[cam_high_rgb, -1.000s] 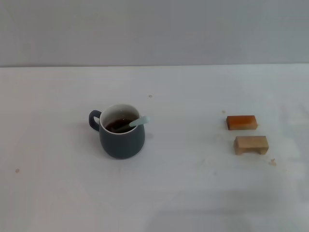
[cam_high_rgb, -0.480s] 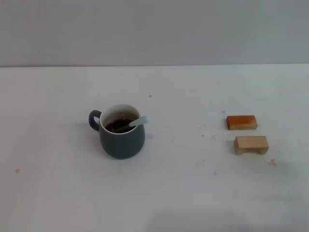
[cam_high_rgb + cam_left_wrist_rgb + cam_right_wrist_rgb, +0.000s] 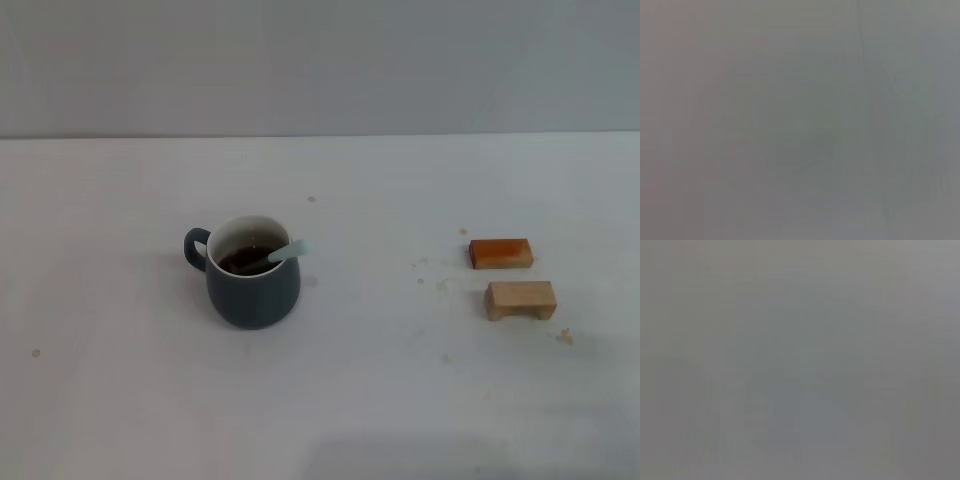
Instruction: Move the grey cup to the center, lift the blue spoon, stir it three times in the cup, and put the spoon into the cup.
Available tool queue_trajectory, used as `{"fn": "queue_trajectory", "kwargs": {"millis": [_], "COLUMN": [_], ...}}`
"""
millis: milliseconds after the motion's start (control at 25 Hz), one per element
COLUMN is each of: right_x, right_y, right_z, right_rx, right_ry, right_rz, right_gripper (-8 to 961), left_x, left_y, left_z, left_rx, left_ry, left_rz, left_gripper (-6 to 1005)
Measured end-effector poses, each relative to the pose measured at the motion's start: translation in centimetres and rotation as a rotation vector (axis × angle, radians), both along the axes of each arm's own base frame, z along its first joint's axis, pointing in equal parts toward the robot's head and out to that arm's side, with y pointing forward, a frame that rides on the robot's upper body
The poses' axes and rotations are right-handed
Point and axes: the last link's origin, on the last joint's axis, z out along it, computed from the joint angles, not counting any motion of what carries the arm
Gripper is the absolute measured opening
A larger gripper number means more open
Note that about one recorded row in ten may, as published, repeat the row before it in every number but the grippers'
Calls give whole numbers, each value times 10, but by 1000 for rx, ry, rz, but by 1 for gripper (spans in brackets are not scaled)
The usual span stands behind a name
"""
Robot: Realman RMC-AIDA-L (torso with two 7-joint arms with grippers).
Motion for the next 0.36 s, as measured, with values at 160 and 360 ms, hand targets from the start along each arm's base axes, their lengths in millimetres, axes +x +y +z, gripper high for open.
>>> {"fn": "queue_trajectory", "kwargs": {"millis": [160,360], "right_x": [0,-1], "right_y": [5,9], "right_z": [-1,0], "right_rx": [-9,-12], "right_ry": [-13,-19], "right_rz": [9,16], "right_gripper": [593,593], "left_x": [2,3], "left_y": [3,5], "left_z": [0,-1], "left_rx": [-1,-1], "left_ry": [9,8], "left_rz": [-8,-13], "left_gripper": [-2,-2]}}
